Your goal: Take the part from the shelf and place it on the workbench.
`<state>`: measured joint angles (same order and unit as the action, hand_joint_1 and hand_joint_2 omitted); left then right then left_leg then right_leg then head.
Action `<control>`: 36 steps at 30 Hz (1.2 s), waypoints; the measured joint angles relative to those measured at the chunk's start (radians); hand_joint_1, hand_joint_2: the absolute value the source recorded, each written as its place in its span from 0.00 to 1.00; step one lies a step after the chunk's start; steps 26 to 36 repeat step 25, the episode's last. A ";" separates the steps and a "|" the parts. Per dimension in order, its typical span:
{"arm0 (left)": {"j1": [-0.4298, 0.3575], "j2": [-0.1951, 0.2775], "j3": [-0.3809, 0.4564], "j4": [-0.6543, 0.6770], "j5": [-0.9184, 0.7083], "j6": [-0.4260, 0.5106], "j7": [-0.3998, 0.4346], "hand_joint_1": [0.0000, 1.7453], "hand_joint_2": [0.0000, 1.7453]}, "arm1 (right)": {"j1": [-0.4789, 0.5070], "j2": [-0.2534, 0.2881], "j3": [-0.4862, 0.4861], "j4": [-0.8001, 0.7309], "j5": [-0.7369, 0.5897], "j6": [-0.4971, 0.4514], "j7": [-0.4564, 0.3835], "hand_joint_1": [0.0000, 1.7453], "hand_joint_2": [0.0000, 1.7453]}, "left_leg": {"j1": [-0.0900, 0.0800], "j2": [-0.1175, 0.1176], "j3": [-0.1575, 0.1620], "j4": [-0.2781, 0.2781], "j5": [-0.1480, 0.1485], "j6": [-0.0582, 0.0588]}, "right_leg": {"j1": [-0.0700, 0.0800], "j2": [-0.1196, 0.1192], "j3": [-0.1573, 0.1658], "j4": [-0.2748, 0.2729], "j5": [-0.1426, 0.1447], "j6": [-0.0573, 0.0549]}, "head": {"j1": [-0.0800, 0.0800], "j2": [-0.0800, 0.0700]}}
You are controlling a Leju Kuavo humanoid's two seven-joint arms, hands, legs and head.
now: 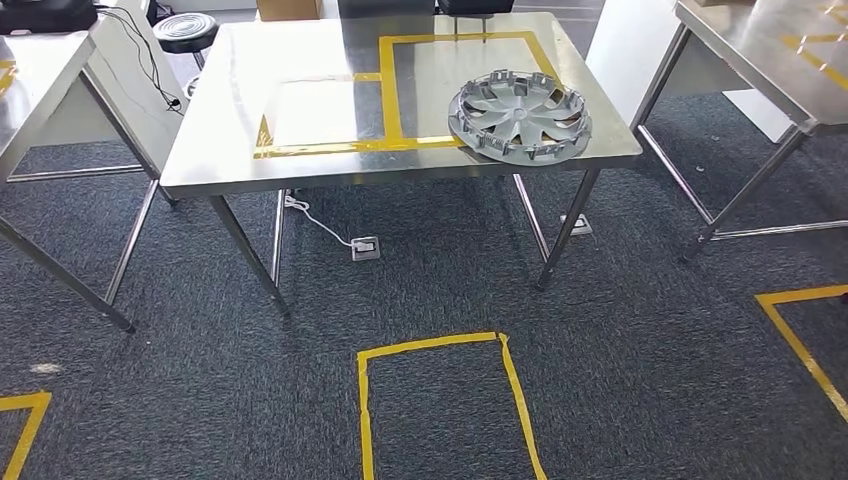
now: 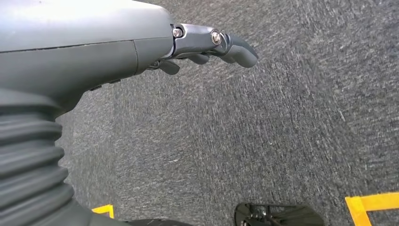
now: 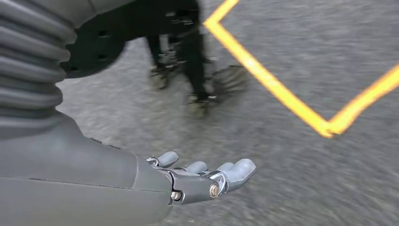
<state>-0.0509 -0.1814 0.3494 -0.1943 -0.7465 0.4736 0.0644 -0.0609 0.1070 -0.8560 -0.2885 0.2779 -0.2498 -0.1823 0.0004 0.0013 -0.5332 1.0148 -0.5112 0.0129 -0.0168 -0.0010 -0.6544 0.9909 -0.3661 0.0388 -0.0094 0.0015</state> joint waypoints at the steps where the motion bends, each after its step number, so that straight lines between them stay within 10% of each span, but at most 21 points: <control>1: 0.003 0.004 -0.001 -0.002 0.011 -0.008 -0.001 0.00 1.00 | 0.005 0.002 0.014 0.004 0.000 -0.001 0.013 0.00 1.00 | 0.000 0.000 0.000 0.000 0.000 0.000 | 0.000 0.000 0.000 0.000 0.000 0.000 | 0.000 0.000; 3: 0.013 0.013 -0.005 -0.009 0.044 -0.029 -0.004 0.00 1.00 | 0.015 0.003 0.053 0.008 -0.007 0.004 0.026 0.00 1.00 | 0.000 0.000 0.000 0.000 0.000 -0.001 | 0.000 0.000 0.000 0.000 0.000 -0.001 | 0.000 0.000; 4: 0.018 0.018 -0.010 -0.014 0.064 -0.042 -0.005 0.00 0.75 | 0.020 0.003 0.073 0.009 -0.014 0.010 0.032 0.00 1.00 | 0.000 0.000 0.000 0.000 0.000 -0.001 | 0.000 0.000 -0.001 0.000 0.000 -0.001 | 0.000 0.000; 7: 0.034 0.032 -0.029 -0.028 0.132 -0.085 -0.011 0.00 0.00 | 0.036 0.001 0.138 0.010 -0.039 0.032 0.049 0.00 0.25 | 0.000 0.001 0.000 0.000 0.000 -0.001 | 0.000 0.000 -0.001 0.000 0.000 -0.001 | 0.000 0.000; 8: 0.039 0.036 -0.036 -0.033 0.153 -0.097 -0.012 0.00 0.00 | 0.041 -0.001 0.160 0.010 -0.047 0.039 0.053 0.00 0.00 | 0.000 0.001 0.000 0.000 0.000 -0.001 | 0.000 0.000 -0.001 0.000 0.000 -0.001 | 0.000 0.000; 24: 0.124 0.109 -0.181 -0.118 0.485 -0.304 -0.041 0.00 0.00 | 0.128 -0.049 0.513 -0.028 -0.173 0.155 0.124 0.00 0.00 | 0.000 0.002 -0.001 0.000 0.000 -0.001 | 0.000 0.001 -0.001 0.000 0.000 -0.002 | 0.000 0.000; 36: 0.127 0.111 -0.186 -0.121 0.495 -0.311 -0.042 0.00 0.00 | 0.131 -0.050 0.524 -0.031 -0.177 0.159 0.127 0.00 0.00 | 0.000 0.002 -0.001 0.000 0.000 -0.001 | 0.000 0.001 -0.001 0.000 0.000 -0.002 | 0.000 0.000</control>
